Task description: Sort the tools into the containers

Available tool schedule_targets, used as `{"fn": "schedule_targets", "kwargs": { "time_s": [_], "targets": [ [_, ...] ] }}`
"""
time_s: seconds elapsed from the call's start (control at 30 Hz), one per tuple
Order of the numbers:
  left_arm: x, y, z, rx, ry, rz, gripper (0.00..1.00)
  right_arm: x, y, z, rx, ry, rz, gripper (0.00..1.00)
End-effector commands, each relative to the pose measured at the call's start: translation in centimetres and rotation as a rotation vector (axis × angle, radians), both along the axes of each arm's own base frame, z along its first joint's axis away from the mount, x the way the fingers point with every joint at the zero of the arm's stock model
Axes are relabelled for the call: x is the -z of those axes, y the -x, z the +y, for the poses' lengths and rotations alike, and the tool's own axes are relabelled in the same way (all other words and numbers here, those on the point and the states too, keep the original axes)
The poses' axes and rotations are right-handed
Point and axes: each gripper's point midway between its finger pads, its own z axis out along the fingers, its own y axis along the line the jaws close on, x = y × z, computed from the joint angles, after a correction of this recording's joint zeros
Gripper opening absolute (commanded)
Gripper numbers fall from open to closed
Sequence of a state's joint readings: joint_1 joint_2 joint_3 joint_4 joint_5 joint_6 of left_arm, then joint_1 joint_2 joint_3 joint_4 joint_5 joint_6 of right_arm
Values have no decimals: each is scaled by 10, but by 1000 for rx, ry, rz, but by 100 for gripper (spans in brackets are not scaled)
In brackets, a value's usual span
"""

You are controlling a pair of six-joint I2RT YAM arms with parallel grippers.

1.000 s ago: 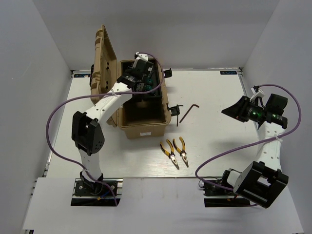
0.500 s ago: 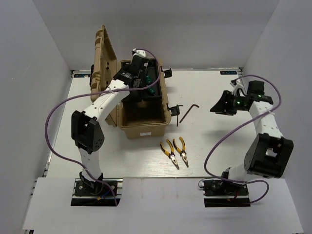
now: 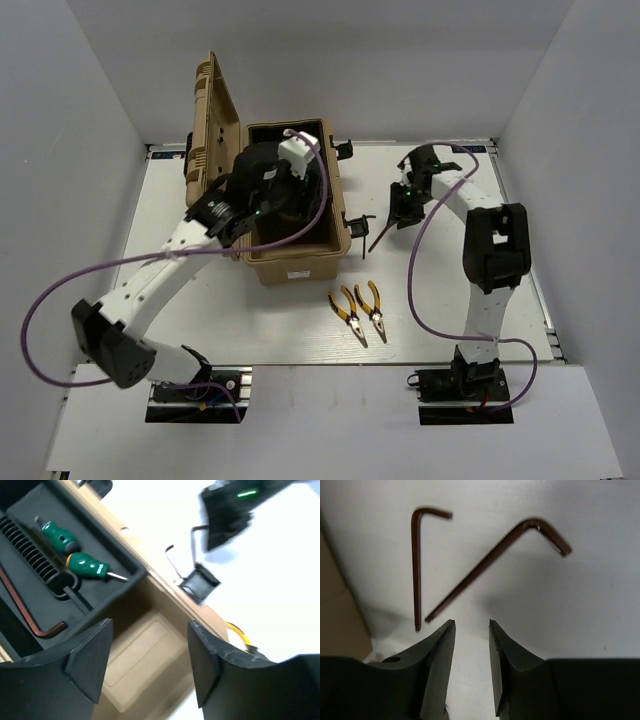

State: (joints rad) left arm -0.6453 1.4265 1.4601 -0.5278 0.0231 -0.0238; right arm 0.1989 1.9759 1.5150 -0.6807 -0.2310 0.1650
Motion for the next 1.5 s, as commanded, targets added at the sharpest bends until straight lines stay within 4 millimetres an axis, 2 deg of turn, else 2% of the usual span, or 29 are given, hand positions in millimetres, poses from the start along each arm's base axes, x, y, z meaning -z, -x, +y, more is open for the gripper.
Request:
{"fn": "schedule_targets", "kwargs": {
  "time_s": [0.0,0.07,0.1,0.2,0.23,0.27,0.4,0.43,0.5,0.67,0.8,1.0,1.17,1.2,1.27,1.4,1.47],
  "targets": [
    [-29,30,-7,116,82,-69,73,-9,-35,-1,121,82,-81,42],
    [-21,37,-1,116,71,-54,73,-6,-41,11,129,78,-88,46],
    [-25,43,1,117,76,-67,73,0,-43,11,135,99,-81,46],
    [-20,51,5,110,77,-58,74,3,-46,16,154,120,-70,48],
    [-15,52,8,98,68,-55,74,10,-47,10,176,166,-62,49],
    [-21,55,10,93,85,-60,74,11,-46,11,184,168,-56,49],
    [-6,60,12,86,77,-37,74,24,-36,11,198,204,-28,49],
    [-10,62,13,82,89,-40,74,28,-31,11,196,214,-19,49],
    [-5,66,11,88,94,-31,74,30,-29,13,193,215,-20,48],
    [-7,72,11,90,113,-28,74,41,-27,19,177,235,-8,48],
    [-7,78,11,95,115,-16,74,52,-23,16,183,306,11,46],
    [-14,85,15,91,126,-22,74,66,-8,10,192,344,55,32],
    [-13,90,14,97,133,-17,74,71,4,-3,235,335,106,9],
    [-13,90,14,97,133,-17,74,63,2,-5,241,326,90,6],
    [-13,90,14,97,133,-17,74,64,5,-16,272,319,104,0],
    [-13,92,12,106,133,-16,74,43,-2,-32,292,255,74,0],
    [-11,92,10,115,137,-15,74,31,-3,-29,247,209,57,0]
  ]
}}
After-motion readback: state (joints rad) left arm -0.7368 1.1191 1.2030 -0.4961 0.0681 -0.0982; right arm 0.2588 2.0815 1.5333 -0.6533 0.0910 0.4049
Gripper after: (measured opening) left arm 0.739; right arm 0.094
